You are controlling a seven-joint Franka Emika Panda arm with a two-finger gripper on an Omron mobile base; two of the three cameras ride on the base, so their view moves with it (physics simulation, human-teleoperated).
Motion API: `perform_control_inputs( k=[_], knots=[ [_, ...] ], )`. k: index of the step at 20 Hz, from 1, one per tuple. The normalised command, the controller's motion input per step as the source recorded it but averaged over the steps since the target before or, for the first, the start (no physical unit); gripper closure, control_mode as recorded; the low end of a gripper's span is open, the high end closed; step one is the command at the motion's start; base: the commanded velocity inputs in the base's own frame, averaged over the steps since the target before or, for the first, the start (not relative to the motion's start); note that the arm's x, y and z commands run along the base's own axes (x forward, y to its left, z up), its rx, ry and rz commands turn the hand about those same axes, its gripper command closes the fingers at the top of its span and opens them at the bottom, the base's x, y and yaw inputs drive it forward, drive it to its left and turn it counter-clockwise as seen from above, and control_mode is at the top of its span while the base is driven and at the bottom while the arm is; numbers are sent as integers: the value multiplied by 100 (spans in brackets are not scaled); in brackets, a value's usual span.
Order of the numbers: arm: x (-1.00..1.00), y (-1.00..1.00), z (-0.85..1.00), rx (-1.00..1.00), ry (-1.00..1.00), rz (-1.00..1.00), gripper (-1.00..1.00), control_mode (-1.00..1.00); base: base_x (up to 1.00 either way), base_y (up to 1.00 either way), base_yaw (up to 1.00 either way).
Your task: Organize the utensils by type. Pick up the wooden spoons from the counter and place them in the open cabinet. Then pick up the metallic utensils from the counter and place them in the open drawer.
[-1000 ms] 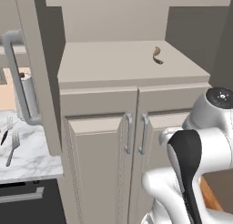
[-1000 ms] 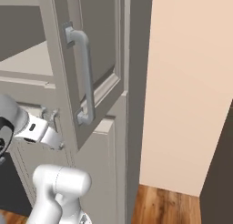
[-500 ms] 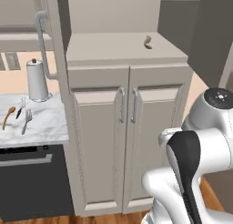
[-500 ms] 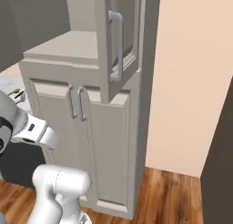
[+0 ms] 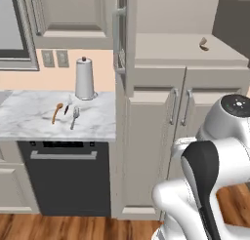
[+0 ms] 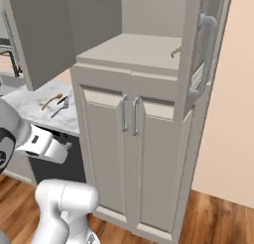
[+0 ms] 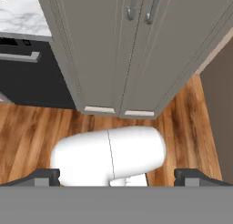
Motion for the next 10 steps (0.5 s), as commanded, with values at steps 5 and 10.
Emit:
perform_control_inputs(
  k=[5, 10],
  knots=[
    [0, 0, 0, 0, 0, 0, -100, 100, 0, 98, 16],
    [0, 0, 0, 0, 0, 0, -100, 100, 2, 88, 7]
  ],
)
